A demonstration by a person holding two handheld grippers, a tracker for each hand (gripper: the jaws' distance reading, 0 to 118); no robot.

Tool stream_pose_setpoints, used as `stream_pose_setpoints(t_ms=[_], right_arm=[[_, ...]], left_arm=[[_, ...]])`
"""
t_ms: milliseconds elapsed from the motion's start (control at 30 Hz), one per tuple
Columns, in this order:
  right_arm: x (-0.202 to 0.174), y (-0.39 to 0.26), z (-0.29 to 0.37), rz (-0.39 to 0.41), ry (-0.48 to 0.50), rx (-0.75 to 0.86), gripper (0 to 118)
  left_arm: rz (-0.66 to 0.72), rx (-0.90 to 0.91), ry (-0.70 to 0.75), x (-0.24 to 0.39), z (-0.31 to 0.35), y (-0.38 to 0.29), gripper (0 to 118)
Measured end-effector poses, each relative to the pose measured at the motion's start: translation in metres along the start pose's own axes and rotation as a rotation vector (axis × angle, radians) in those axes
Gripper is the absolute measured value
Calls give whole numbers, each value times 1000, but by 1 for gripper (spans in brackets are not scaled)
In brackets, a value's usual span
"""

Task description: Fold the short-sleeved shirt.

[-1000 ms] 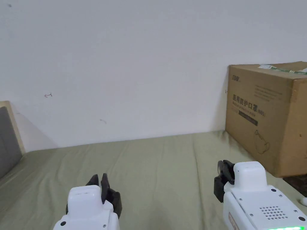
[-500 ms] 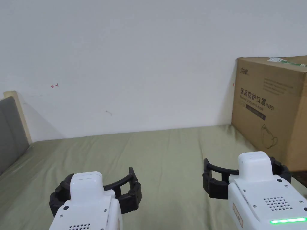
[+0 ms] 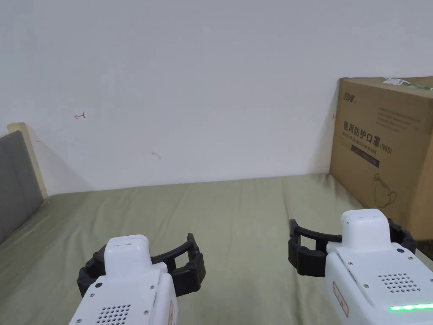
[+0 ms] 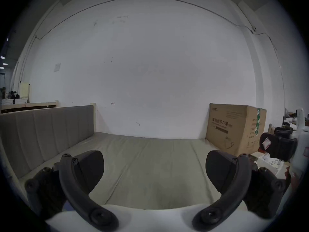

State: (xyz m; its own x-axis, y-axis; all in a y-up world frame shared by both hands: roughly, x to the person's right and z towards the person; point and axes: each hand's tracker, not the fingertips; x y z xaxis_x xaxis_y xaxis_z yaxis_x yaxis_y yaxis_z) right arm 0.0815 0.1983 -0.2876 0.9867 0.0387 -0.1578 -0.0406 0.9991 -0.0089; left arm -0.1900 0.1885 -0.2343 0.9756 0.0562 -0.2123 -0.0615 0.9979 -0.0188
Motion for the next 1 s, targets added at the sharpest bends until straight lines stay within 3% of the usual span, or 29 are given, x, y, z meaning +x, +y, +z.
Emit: stream_pose_setpoints(t_ms=[667, 1000], right_arm=[[-1, -5, -4, -36, -12, -64, 117], [-2, -4, -1, -29, -6, -65, 117]], left_arm=[[-9, -17, -16, 8, 4, 3, 118], [50, -57, -22, 7, 1, 1, 118]])
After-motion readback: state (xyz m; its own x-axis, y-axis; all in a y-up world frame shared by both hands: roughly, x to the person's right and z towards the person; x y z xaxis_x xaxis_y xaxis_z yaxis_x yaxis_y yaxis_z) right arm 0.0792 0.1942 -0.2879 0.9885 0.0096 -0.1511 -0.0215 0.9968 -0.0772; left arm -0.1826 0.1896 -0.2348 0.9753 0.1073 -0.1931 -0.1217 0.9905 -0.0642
